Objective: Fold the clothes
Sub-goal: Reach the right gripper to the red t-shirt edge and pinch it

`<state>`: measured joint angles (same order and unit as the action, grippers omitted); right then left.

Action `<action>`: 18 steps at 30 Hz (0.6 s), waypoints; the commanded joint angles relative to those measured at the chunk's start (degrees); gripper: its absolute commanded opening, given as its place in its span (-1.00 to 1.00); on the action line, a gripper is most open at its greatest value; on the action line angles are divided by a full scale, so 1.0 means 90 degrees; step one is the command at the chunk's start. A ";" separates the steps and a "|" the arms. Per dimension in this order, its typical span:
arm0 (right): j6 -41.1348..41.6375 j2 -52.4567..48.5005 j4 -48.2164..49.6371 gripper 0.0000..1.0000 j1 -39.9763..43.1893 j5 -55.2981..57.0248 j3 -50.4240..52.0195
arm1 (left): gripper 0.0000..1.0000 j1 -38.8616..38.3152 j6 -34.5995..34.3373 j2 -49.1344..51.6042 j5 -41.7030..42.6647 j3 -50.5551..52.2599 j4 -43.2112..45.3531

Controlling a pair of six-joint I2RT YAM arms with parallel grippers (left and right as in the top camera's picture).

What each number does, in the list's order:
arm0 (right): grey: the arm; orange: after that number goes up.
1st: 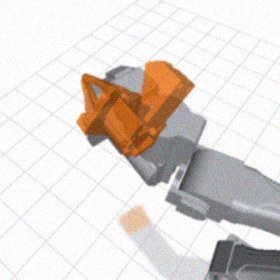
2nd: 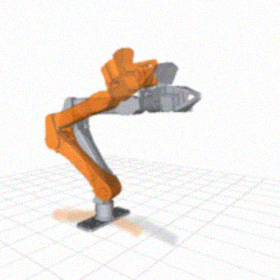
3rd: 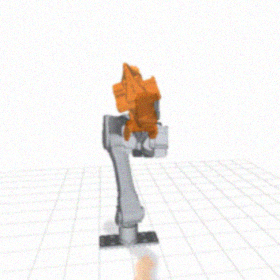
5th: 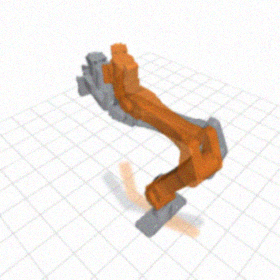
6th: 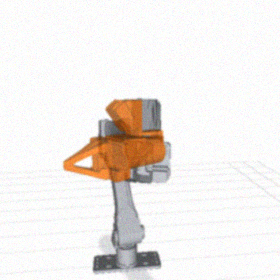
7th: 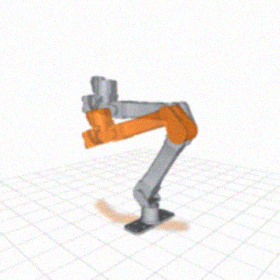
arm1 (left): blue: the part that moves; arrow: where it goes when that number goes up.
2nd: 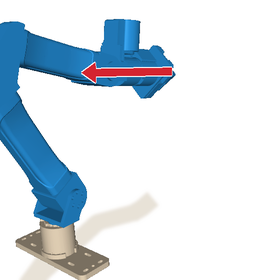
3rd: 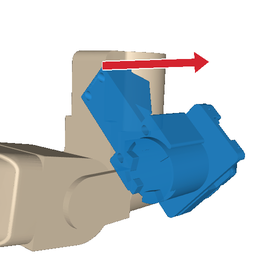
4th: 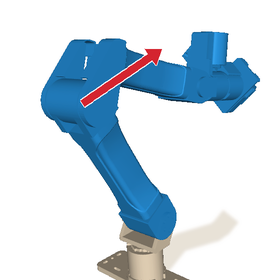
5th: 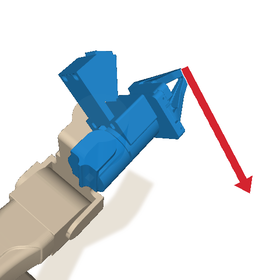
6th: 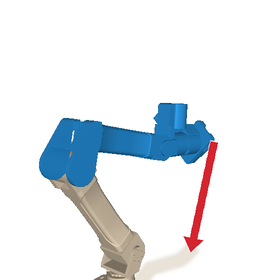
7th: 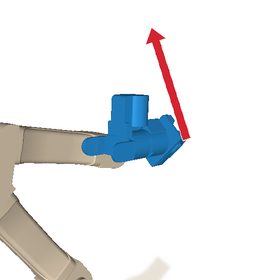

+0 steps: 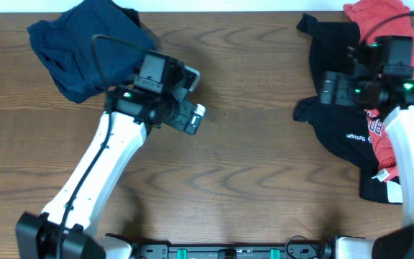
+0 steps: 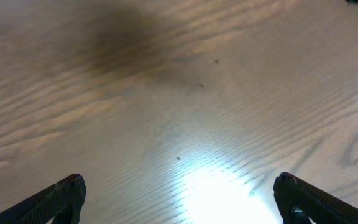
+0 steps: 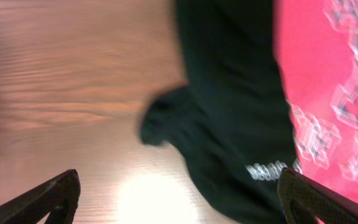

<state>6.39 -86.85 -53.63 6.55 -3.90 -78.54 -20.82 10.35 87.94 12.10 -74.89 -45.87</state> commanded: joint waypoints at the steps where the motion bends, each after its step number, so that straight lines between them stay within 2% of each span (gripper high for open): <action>1: 0.1112 -0.0214 -0.0359 0.99 0.0714 0.0500 -0.0117 | 0.96 -0.0087 0.0109 0.0255 0.0160 -0.0109 0.0039; 7: 0.1870 -0.0245 -0.1117 0.99 0.2059 0.0891 -0.0080 | 0.96 -0.0090 0.0109 0.0546 0.0160 -0.0109 0.0041; 11: 0.1877 -0.0245 -0.0899 0.98 0.2824 0.0889 0.0277 | 0.96 -0.0090 0.0109 0.0617 0.0160 -0.0109 0.0087; 18: 0.1214 -0.0248 0.0289 0.64 0.3521 0.0379 0.1574 | 0.96 -0.0090 0.0112 0.0624 0.0158 -0.0109 0.0211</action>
<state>20.53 -89.23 -54.17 36.71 2.70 -68.75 -21.54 10.57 93.01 13.19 -74.89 -44.38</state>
